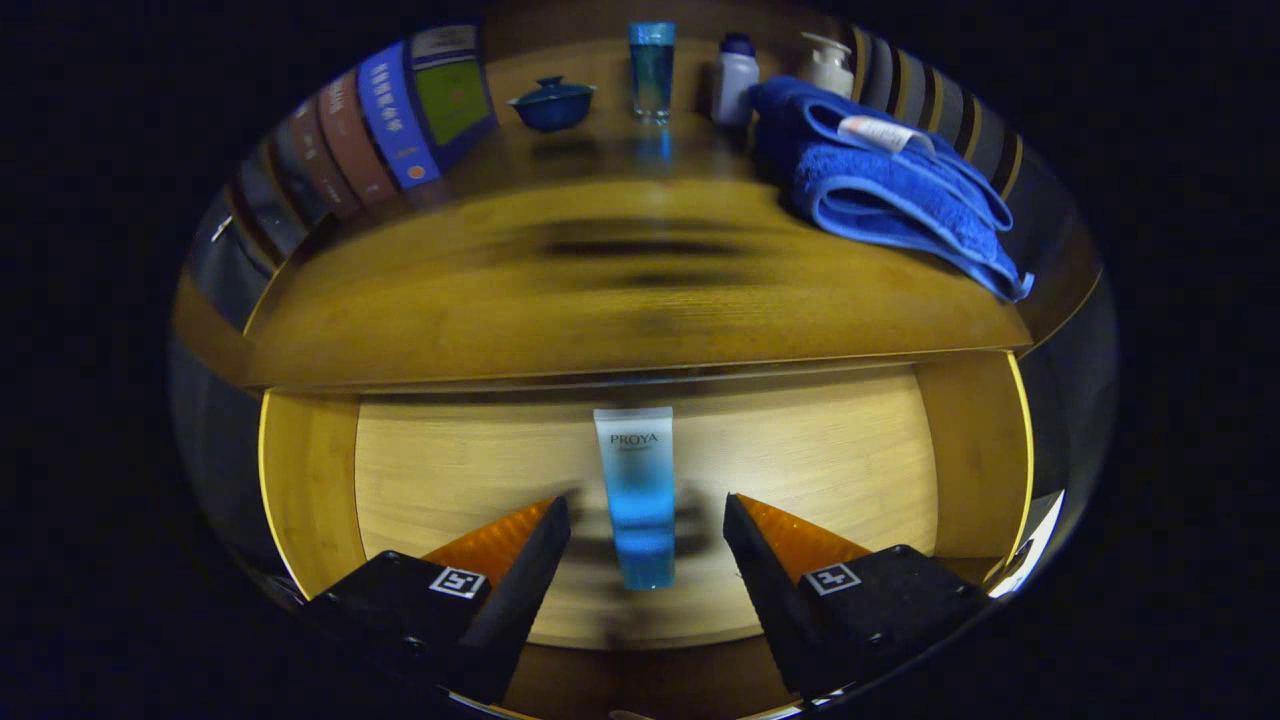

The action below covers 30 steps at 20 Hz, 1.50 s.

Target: Pull open the drawer, take out the items inside it, and place them on the countertop above the cabinet.

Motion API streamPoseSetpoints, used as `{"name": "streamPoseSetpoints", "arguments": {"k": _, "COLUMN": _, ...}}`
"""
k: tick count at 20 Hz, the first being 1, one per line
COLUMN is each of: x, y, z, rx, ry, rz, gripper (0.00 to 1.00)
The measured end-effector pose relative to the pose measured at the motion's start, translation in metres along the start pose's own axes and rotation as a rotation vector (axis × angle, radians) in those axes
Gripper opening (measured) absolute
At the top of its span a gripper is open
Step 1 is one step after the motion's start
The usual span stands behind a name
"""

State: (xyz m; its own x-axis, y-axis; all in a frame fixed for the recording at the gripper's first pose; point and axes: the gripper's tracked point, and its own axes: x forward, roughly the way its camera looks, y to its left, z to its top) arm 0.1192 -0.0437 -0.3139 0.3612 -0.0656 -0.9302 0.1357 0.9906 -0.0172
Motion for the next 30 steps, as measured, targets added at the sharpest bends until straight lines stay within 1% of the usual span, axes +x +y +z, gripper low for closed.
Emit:
{"name": "streamPoseSetpoints", "arguments": {"k": 5, "x": 0.019, "y": 0.0, "z": -0.013, "rx": -0.045, "ry": 0.123, "rz": -0.032, "gripper": 0.99}}
{"name": "streamPoseSetpoints", "arguments": {"k": 7, "x": 0.023, "y": 0.003, "z": -0.013, "rx": -0.05, "ry": 0.128, "rz": -0.032, "gripper": 0.98}}
{"name": "streamPoseSetpoints", "arguments": {"k": 9, "x": 0.025, "y": 0.004, "z": -0.011, "rx": -0.059, "ry": 0.123, "rz": -0.039, "gripper": 0.86}}
{"name": "streamPoseSetpoints", "arguments": {"k": 10, "x": 0.029, "y": 0.006, "z": -0.015, "rx": -0.07, "ry": 0.145, "rz": -0.032, "gripper": 0.8}}
{"name": "streamPoseSetpoints", "arguments": {"k": 11, "x": 0.034, "y": 0.011, "z": -0.022, "rx": -0.075, "ry": 0.192, "rz": -0.004, "gripper": 0.74}}
{"name": "streamPoseSetpoints", "arguments": {"k": 14, "x": 0.043, "y": 0.012, "z": -0.017, "rx": -0.08, "ry": 0.177, "rz": -0.015, "gripper": 0.56}}
{"name": "streamPoseSetpoints", "arguments": {"k": 15, "x": 0.037, "y": 0.012, "z": -0.019, "rx": -0.085, "ry": 0.177, "rz": -0.014, "gripper": 0.49}}
{"name": "streamPoseSetpoints", "arguments": {"k": 20, "x": 0.027, "y": 0.012, "z": -0.023, "rx": -0.076, "ry": 0.164, "rz": 0.004, "gripper": 0.49}}
{"name": "streamPoseSetpoints", "arguments": {"k": 22, "x": 0.009, "y": 0.013, "z": -0.015, "rx": -0.079, "ry": 0.085, "rz": 0.017, "gripper": 0.49}}
{"name": "streamPoseSetpoints", "arguments": {"k": 24, "x": 0.004, "y": 0.015, "z": -0.007, "rx": -0.089, "ry": 0.024, "rz": 0.051, "gripper": 0.49}}
{"name": "streamPoseSetpoints", "arguments": {"k": 30, "x": -0.007, "y": 0.014, "z": 0.01, "rx": -0.061, "ry": -0.091, "rz": 0.097, "gripper": 0.49}}
